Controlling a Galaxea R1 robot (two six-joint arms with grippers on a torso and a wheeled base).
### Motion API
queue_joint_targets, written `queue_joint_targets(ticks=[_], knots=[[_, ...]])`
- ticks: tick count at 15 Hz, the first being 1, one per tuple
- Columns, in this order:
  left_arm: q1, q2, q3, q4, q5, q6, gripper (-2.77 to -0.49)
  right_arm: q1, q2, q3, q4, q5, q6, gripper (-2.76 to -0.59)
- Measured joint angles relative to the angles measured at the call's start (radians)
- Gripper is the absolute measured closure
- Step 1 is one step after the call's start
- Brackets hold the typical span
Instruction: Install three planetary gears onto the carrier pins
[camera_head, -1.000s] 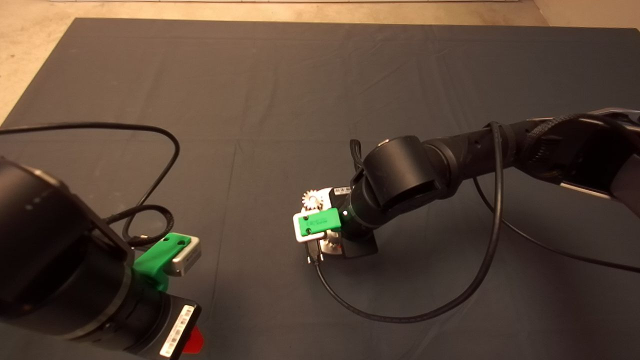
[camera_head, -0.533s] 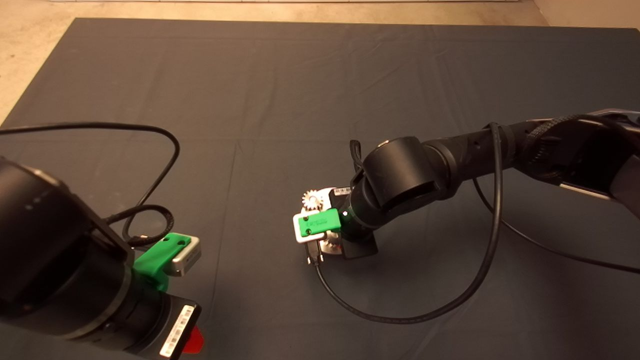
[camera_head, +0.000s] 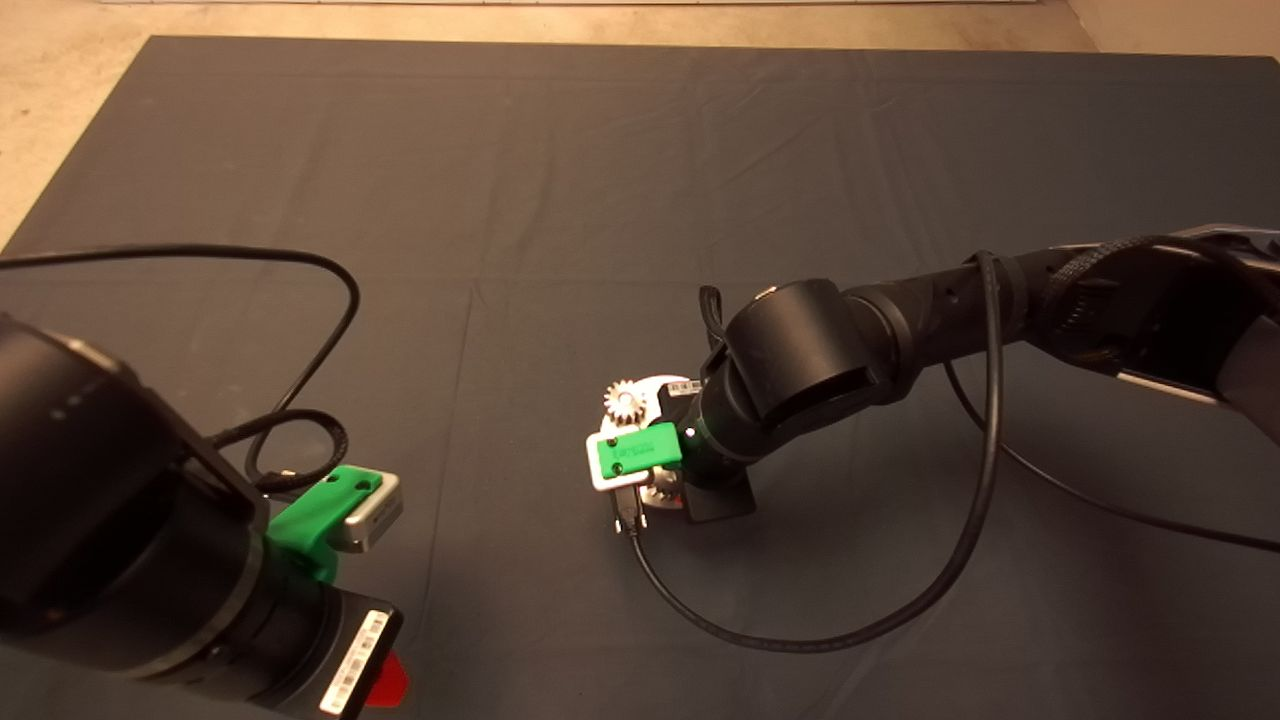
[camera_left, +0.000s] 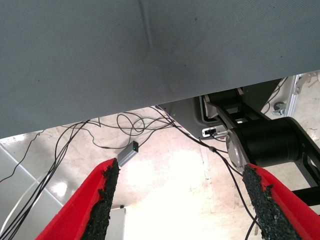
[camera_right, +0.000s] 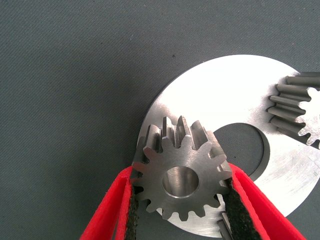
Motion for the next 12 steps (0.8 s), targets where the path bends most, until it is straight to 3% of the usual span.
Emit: queue_joint_targets(ticks=[12], knots=[[0.000, 0.000, 0.000, 0.000, 0.000, 0.006, -1.75, -0.003, 0.000, 0.001, 0.013, -0.003, 0.000, -1.04]])
